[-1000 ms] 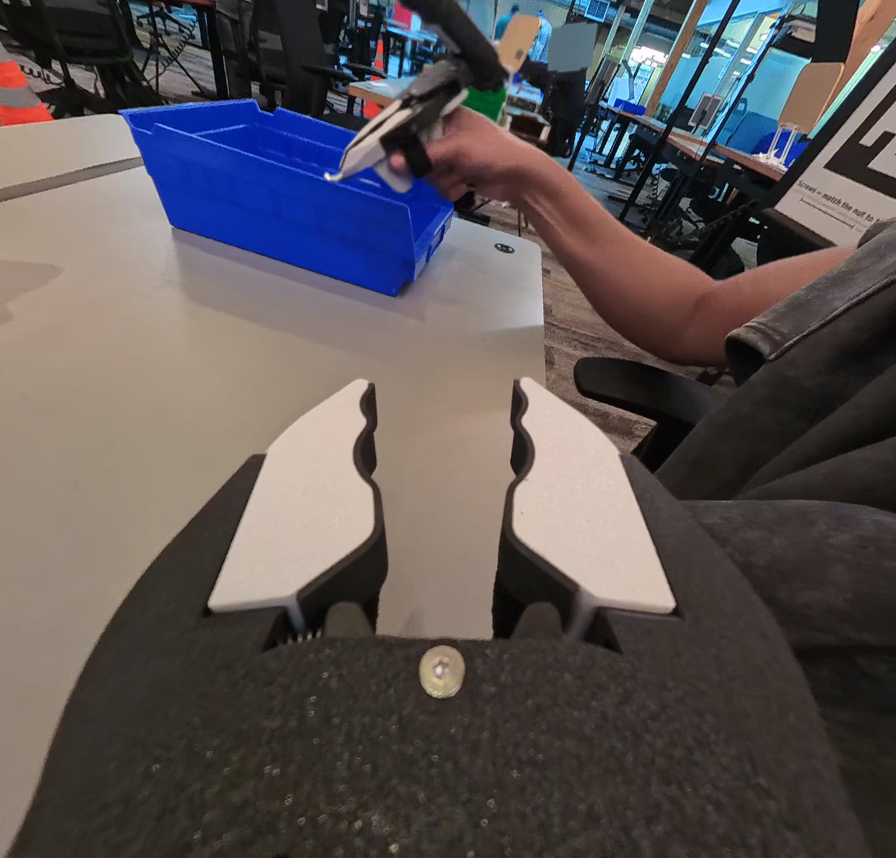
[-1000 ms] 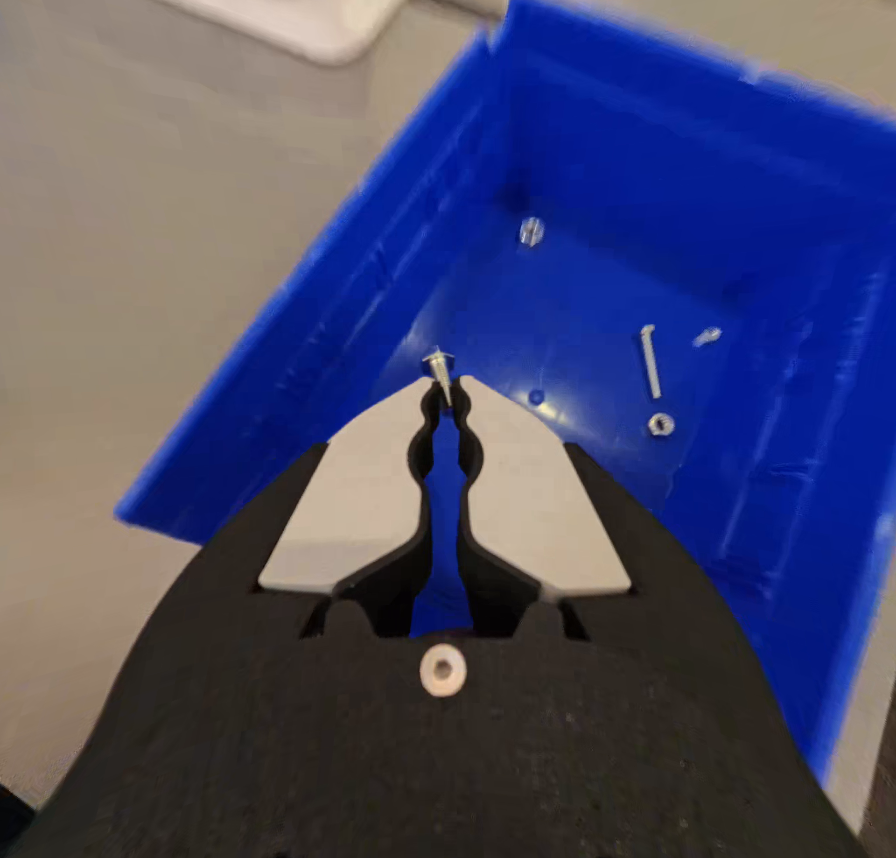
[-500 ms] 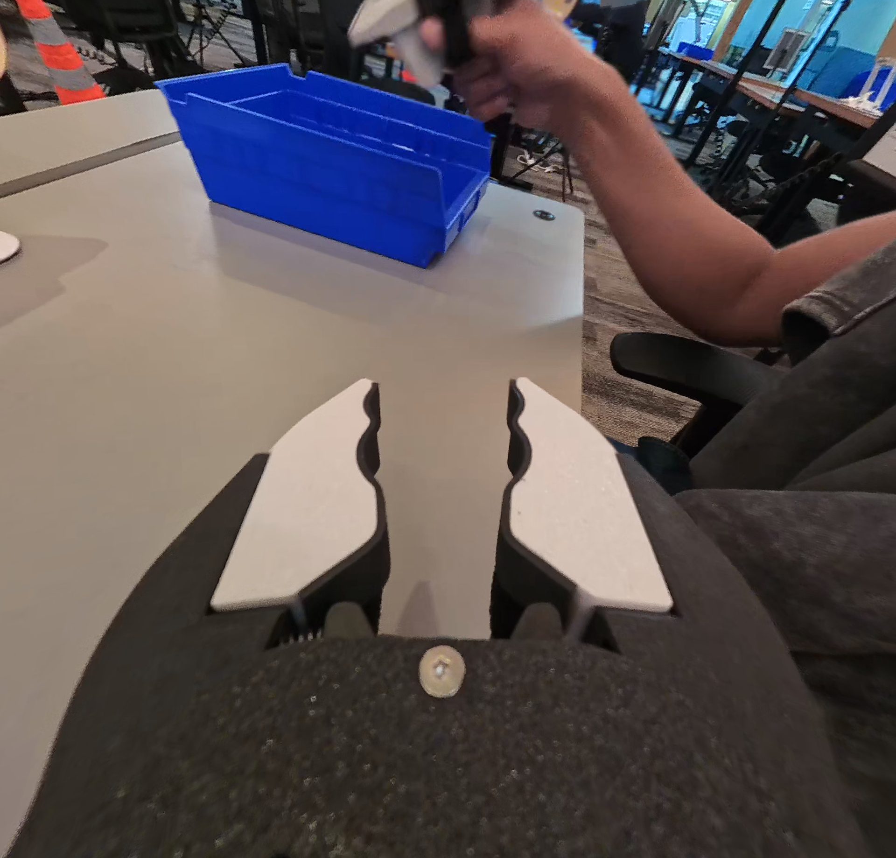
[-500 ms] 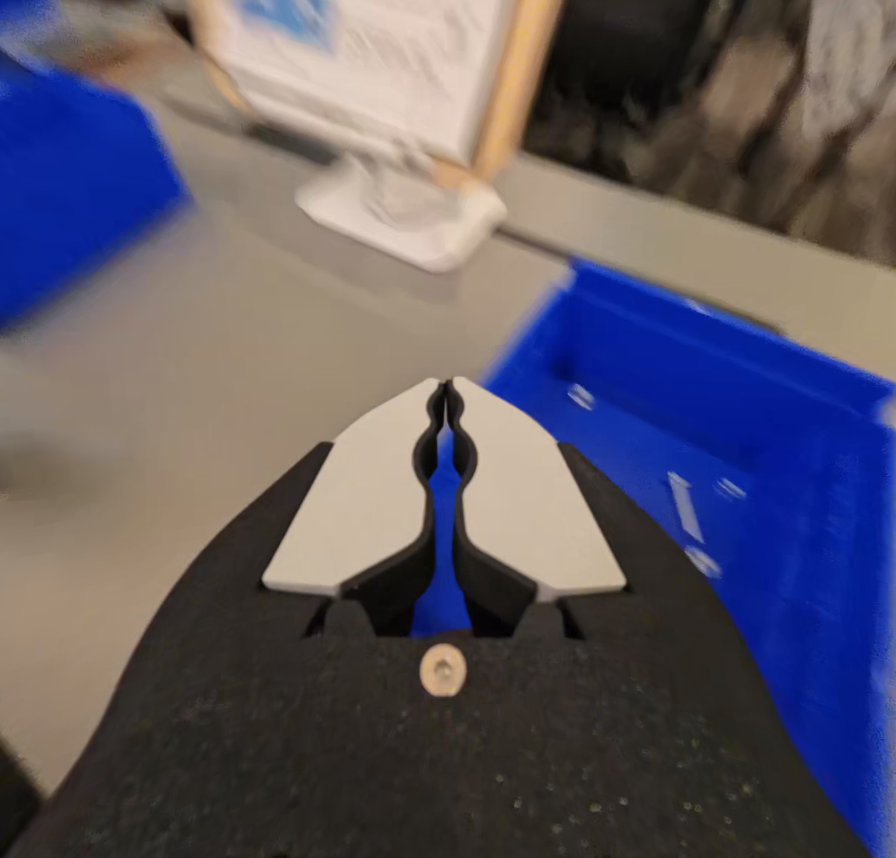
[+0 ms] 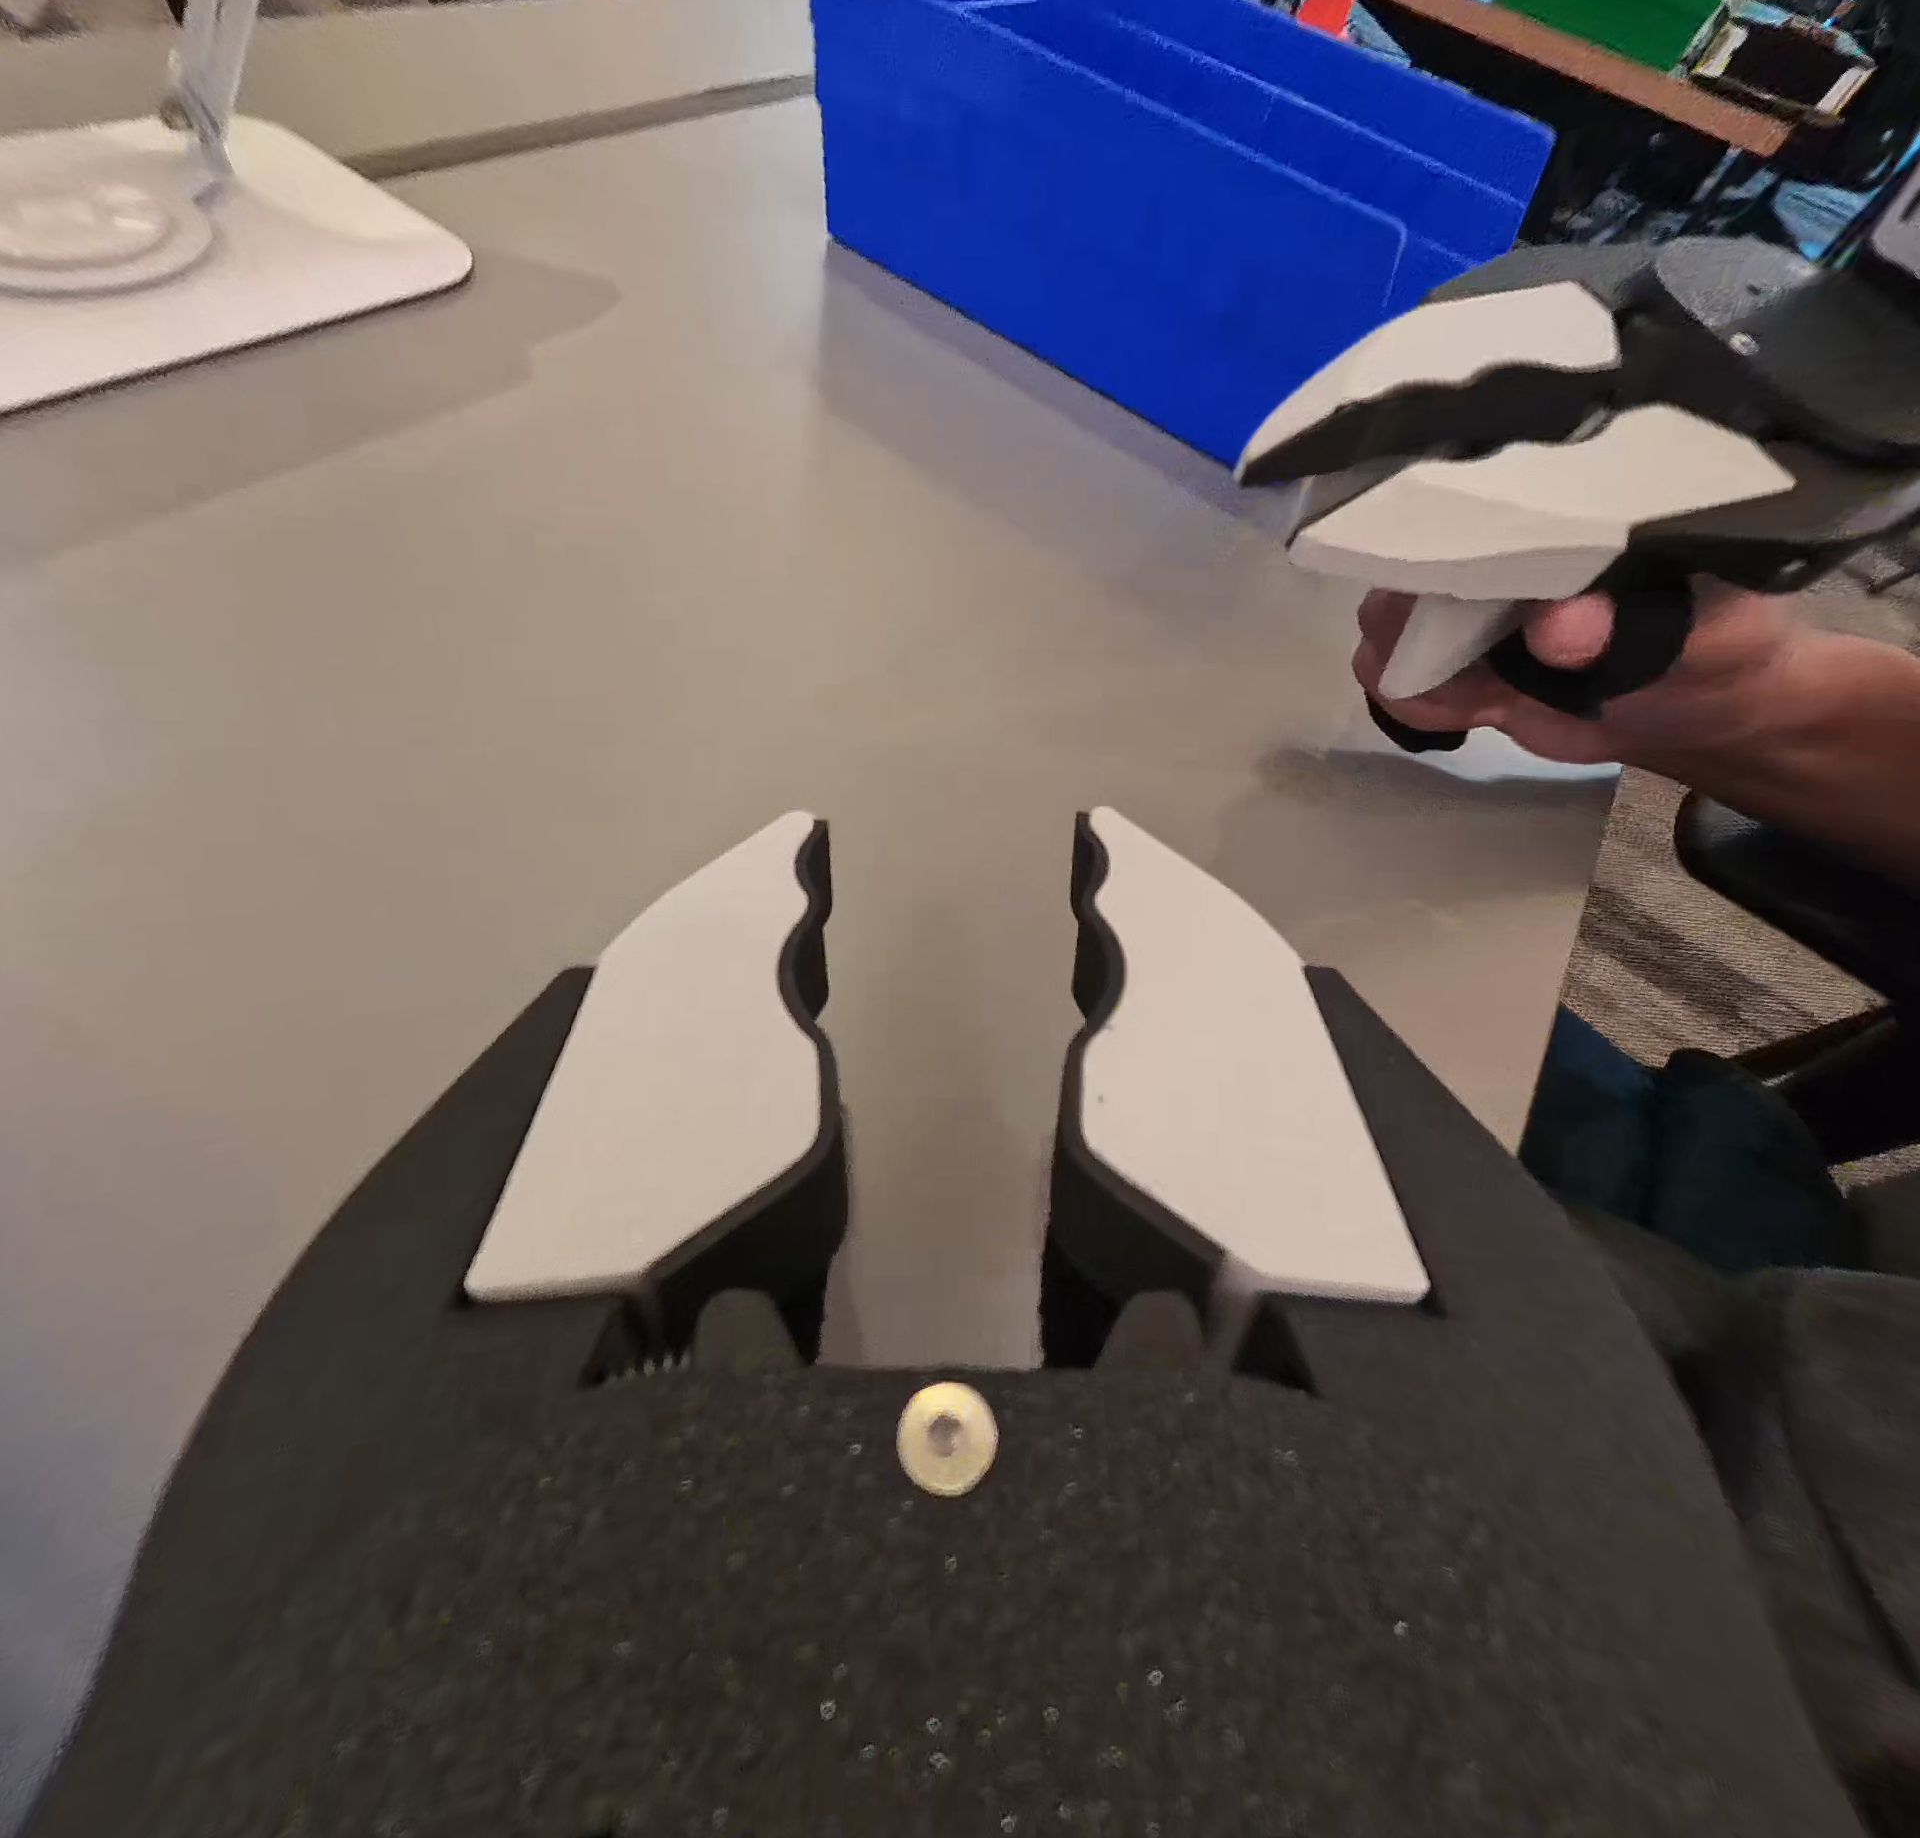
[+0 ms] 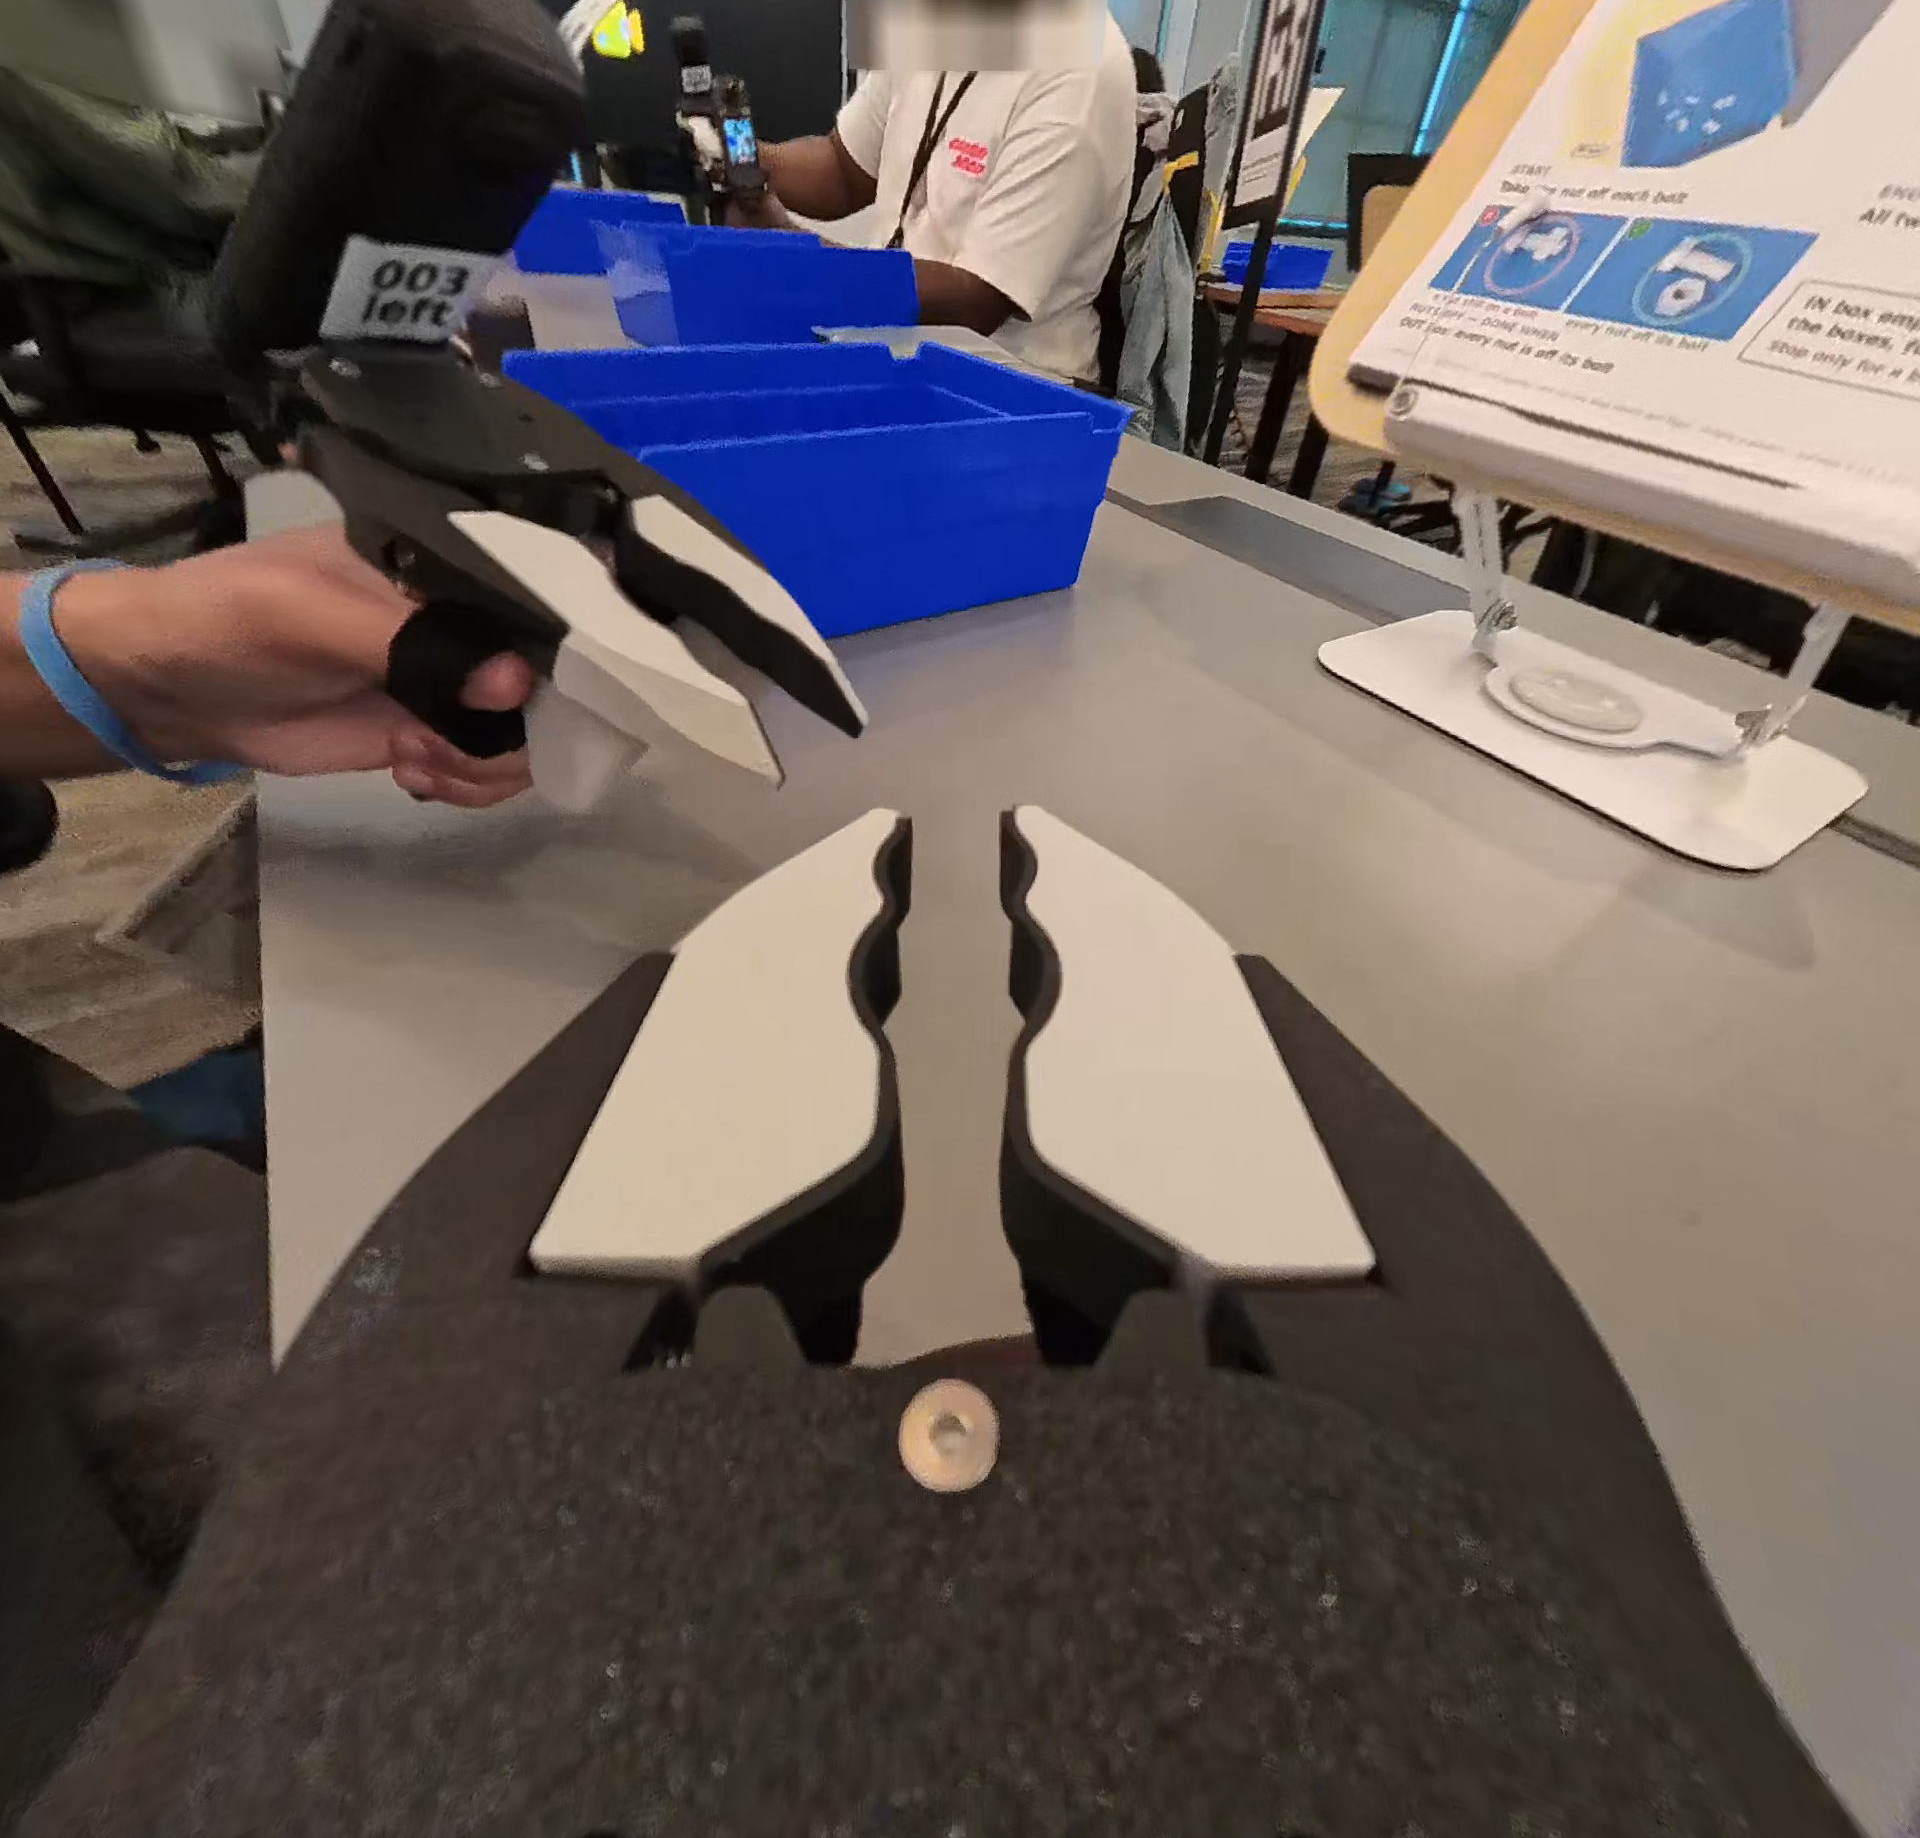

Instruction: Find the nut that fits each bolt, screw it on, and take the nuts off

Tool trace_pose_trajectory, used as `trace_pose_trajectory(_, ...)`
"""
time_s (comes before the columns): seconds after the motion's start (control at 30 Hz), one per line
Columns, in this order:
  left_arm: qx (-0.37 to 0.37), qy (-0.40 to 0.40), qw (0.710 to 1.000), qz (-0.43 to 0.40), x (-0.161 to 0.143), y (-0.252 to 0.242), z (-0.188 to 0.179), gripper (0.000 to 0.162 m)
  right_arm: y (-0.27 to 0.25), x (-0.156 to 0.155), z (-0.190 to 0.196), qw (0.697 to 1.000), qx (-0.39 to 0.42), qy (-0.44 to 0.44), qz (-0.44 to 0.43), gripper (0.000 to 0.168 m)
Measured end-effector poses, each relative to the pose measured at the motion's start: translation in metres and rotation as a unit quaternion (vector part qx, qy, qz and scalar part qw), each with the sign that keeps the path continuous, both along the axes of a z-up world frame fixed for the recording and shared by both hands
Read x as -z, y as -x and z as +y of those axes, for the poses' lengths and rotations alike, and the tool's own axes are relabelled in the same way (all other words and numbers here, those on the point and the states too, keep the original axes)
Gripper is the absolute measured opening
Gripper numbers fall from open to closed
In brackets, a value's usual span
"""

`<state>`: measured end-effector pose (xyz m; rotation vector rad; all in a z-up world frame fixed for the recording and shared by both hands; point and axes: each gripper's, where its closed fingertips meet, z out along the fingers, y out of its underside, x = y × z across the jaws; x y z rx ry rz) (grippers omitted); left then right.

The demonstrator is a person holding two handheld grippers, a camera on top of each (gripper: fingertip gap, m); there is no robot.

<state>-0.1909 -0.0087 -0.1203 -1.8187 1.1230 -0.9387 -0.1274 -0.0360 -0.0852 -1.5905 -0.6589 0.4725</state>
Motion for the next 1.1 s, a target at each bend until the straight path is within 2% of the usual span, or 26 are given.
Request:
trace_pose_trajectory(0.17, 0.015, 0.014, 1.000, 0.008, 0.004, -0.001, -0.003, 0.043, -0.001, 0.008, 0.002, 1.000, 0.008, 0.004, -0.030, 0.014)
trace_pose_trajectory(0.3, 0.044, 0.006, 0.998, 0.050, -0.017, 0.012, -0.015, 0.038, -0.007, 0.007, 0.002, 1.000, 0.010, 0.010, -0.016, 0.013)
trace_pose_trajectory(0.4, 0.029, -0.019, 0.994, 0.100, -0.058, 0.060, -0.004, 0.036, -0.011, 0.010, 0.003, 1.000, 0.012, 0.015, -0.019, 0.012)
trace_pose_trajectory(0.47, -0.012, -0.044, 0.991, 0.128, -0.088, 0.106, 0.020, 0.036, -0.011, 0.011, 0.002, 1.000, 0.009, 0.015, -0.021, 0.012)
trace_pose_trajectory(0.53, -0.059, -0.051, 0.975, 0.208, -0.095, 0.161, 0.050, 0.037, -0.011, 0.013, 0.002, 0.999, 0.007, 0.013, -0.029, 0.011)
trace_pose_trajectory(0.6, -0.134, -0.051, 0.939, 0.312, -0.088, 0.221, 0.090, 0.040, -0.009, 0.017, 0.002, 0.999, 0.001, 0.014, -0.041, 0.011)
trace_pose_trajectory(0.67, -0.183, 0.001, 0.915, 0.360, -0.074, 0.257, 0.117, 0.041, -0.007, 0.019, 0.002, 0.999, -0.003, 0.009, -0.053, 0.011)
trace_pose_trajectory(0.77, -0.178, 0.088, 0.899, 0.391, -0.035, 0.269, 0.132, 0.041, -0.002, 0.021, -0.001, 0.997, -0.016, 0.000, -0.071, 0.010)
trace_pose_trajectory(0.87, -0.182, 0.127, 0.864, 0.453, 0.002, 0.286, 0.140, 0.043, 0.004, 0.023, -0.005, 0.995, -0.030, -0.016, -0.096, 0.009)
trace_pose_trajectory(0.97, -0.180, 0.236, 0.840, 0.453, 0.029, 0.288, 0.126, 0.048, 0.007, 0.027, -0.008, 0.991, -0.032, -0.028, -0.126, 0.008)
trace_pose_trajectory(1.1, -0.223, 0.302, 0.821, 0.430, 0.046, 0.293, 0.134, 0.039, 0.016, 0.027, -0.015, 0.988, -0.049, -0.040, -0.140, 0.006)
